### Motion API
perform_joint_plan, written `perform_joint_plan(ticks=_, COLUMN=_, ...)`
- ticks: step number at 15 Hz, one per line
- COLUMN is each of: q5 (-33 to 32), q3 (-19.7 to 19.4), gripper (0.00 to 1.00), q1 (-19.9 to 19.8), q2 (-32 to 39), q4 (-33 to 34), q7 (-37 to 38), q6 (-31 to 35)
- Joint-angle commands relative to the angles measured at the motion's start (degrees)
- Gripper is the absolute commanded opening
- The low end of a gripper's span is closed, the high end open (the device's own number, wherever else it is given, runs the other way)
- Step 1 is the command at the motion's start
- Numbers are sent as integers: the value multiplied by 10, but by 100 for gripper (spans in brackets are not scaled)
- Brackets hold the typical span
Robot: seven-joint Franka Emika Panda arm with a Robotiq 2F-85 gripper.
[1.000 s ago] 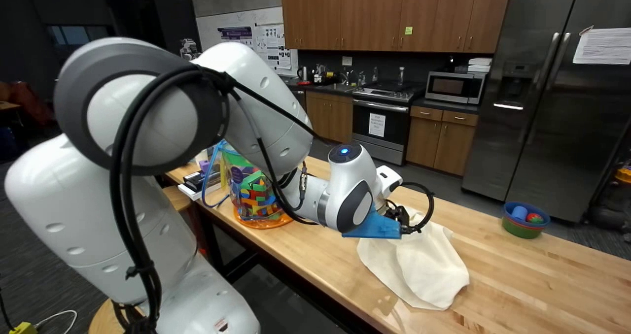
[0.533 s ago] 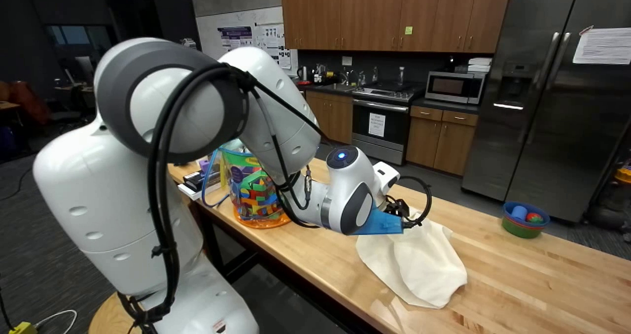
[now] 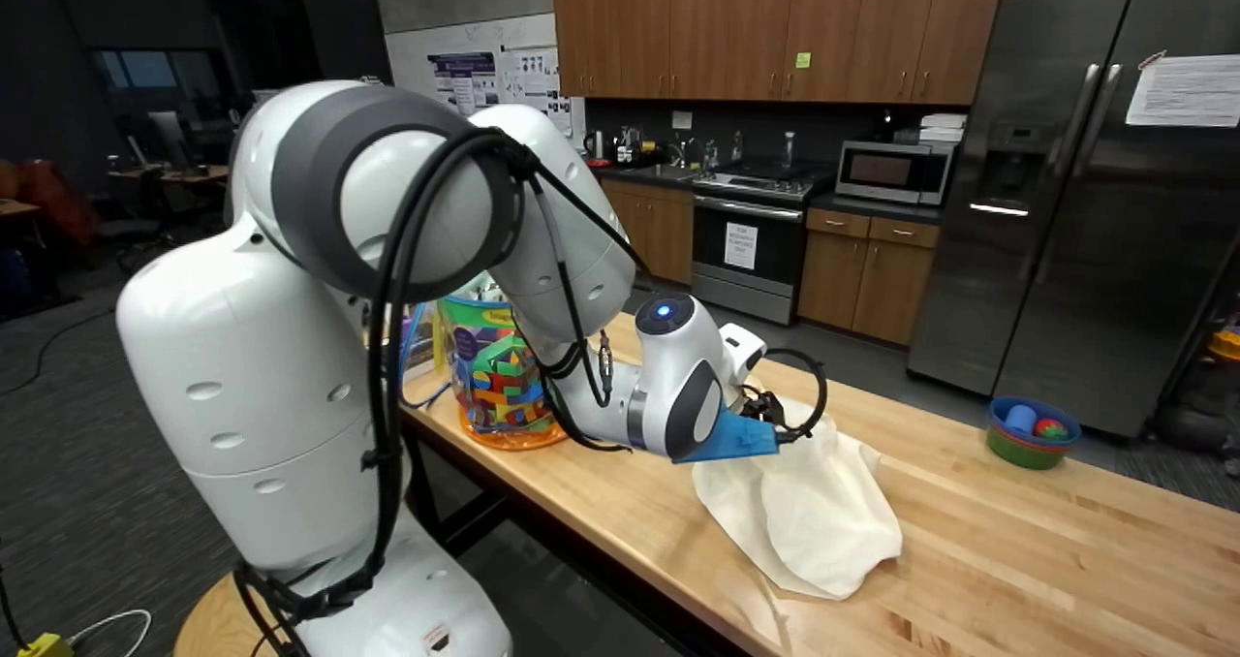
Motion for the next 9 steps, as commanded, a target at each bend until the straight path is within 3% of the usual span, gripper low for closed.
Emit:
perform_joint_plan(ticks=1, q5=-6, q3=-1, gripper=74, q1=3, q2=21, q4=14, q7=-16, q6=-6)
perform_joint_plan(ticks=7, q5=-23, q3=-15, gripper=27, q1=-9, q2=24, q4=39, q7=-46, q6=-39)
perform_joint_plan(ticks=9, q5=6, q3=-21, gripper=12, q1=6, q2=13, q4=42, q7=-76, q6=-55)
